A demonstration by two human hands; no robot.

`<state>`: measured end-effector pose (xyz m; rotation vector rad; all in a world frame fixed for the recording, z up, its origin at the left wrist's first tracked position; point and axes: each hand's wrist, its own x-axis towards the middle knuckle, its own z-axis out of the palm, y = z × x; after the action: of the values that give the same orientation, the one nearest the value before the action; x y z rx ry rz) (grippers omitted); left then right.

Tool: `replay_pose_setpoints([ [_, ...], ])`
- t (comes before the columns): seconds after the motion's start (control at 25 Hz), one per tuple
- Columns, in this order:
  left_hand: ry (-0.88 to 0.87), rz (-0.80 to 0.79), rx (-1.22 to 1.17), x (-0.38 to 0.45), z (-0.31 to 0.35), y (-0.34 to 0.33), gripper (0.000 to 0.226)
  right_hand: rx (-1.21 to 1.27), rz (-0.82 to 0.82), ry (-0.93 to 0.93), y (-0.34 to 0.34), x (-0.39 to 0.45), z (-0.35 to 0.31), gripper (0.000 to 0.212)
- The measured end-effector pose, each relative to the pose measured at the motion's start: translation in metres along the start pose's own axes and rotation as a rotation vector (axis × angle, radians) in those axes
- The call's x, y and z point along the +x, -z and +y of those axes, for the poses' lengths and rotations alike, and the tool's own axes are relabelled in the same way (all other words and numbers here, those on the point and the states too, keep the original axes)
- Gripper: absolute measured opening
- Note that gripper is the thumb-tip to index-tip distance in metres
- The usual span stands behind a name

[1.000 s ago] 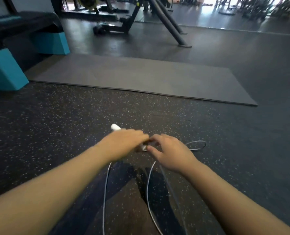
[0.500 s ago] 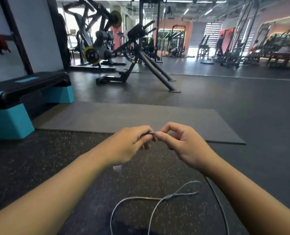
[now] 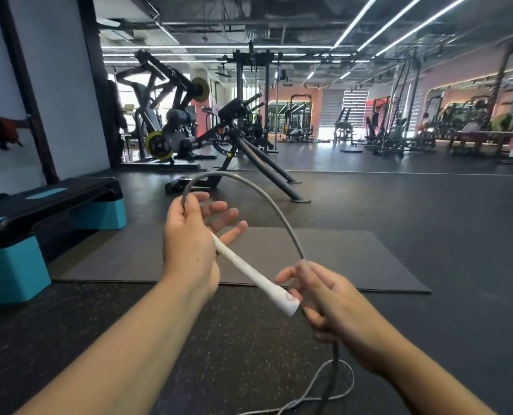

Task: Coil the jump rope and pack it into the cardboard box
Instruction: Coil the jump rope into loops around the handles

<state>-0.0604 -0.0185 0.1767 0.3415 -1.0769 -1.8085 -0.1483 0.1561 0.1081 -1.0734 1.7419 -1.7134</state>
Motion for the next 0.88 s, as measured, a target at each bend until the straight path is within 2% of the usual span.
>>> replay_pose_setpoints([
  [0.12,0.066,0.196,-0.141,-0.002,-0.011,-0.006,0.028,-0.167,0.026,0.066,-0.011,0.001,-0.006,0.028],
  [0.16,0.103,0.221,-0.117,-0.001,-0.014,-0.004,0.027,-0.188,0.051,0.076,-0.010,0.002,-0.008,0.020],
  [0.2,0.111,0.238,0.000,0.001,-0.018,0.001,0.024,-0.181,0.067,0.073,-0.006,0.003,-0.010,0.015],
  [0.24,0.051,0.252,0.227,0.002,-0.019,0.008,0.019,-0.175,0.067,0.065,-0.001,0.005,-0.014,0.013],
  [0.28,-0.080,0.251,0.508,0.002,-0.017,0.016,0.024,-0.212,0.054,0.070,0.004,0.006,-0.019,0.012],
  [0.32,-0.295,0.192,0.773,0.000,-0.012,0.022,0.042,-0.294,0.033,0.089,0.010,0.008,-0.023,0.013],
  [0.36,-0.548,0.020,0.963,-0.003,-0.005,0.023,0.054,-0.388,0.001,0.114,0.015,0.010,-0.029,0.015],
  [0.4,-0.728,-0.240,1.103,-0.007,0.006,0.018,0.054,-0.469,-0.032,0.144,0.019,0.012,-0.035,0.016],
  [0.44,-0.777,-0.541,1.223,-0.014,0.017,0.006,0.046,-0.518,-0.070,0.182,0.021,0.015,-0.042,0.017],
  [0.48,-0.715,-0.789,1.340,-0.019,0.022,-0.007,0.041,-0.543,-0.103,0.218,0.022,0.018,-0.046,0.020],
  [0.52,-0.594,-0.949,1.426,-0.021,0.023,-0.015,0.043,-0.556,-0.117,0.237,0.022,0.021,-0.049,0.027],
  [0.56,-0.456,-1.031,1.447,-0.020,0.021,-0.021,0.048,-0.559,-0.111,0.234,0.021,0.021,-0.050,0.035],
  [0.64,-0.328,-1.034,1.414,-0.012,0.017,-0.025,0.047,-0.474,-0.096,0.205,0.020,0.020,-0.048,0.042],
  [0.76,-0.303,-1.036,1.343,-0.004,0.014,-0.018,0.033,-0.353,-0.105,0.173,0.015,0.017,-0.045,0.045],
  [0.88,-0.360,-0.996,1.249,-0.002,0.016,-0.014,0.029,-0.222,-0.018,0.092,0.013,0.011,-0.044,0.039],
])
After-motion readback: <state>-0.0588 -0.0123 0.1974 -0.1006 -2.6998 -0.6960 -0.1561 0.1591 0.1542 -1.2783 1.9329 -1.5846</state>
